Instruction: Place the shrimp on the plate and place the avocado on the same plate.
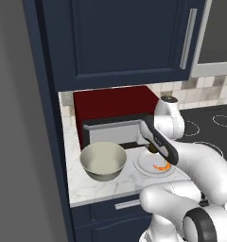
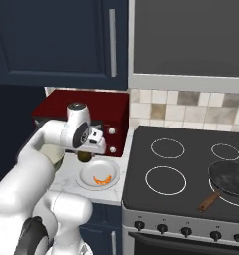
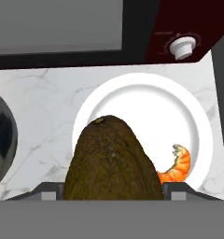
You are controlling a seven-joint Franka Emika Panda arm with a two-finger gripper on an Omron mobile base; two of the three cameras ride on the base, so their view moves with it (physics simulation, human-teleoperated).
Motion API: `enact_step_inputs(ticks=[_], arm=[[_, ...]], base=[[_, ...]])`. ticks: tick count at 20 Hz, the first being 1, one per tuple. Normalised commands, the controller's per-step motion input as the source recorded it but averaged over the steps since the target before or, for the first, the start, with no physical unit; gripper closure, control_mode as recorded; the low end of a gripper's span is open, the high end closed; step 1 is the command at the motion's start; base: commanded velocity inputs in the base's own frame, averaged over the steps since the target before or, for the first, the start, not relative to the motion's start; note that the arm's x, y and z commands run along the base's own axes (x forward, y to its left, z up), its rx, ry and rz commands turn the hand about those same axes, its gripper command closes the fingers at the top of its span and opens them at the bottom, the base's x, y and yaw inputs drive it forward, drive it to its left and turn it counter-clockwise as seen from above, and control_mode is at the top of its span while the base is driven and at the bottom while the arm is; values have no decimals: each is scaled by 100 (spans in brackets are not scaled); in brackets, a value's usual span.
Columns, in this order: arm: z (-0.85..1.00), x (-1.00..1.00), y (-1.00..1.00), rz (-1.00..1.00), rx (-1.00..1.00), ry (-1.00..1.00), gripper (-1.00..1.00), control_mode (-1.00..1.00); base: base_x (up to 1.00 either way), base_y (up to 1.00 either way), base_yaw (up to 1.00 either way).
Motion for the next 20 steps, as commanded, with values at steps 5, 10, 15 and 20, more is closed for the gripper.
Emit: enact_step_inputs(ticks=[5, 10, 15, 20], arm=[[-35, 9, -8, 0, 0, 0, 100, -100], [-53, 1, -12, 0, 0, 0, 100, -100], [-35, 18, -1, 0, 0, 0, 100, -100], [-18, 23, -3, 0, 0, 0, 100, -100]], base=[[0, 0, 0], [0, 0, 0], [0, 0, 0], [0, 0, 0]])
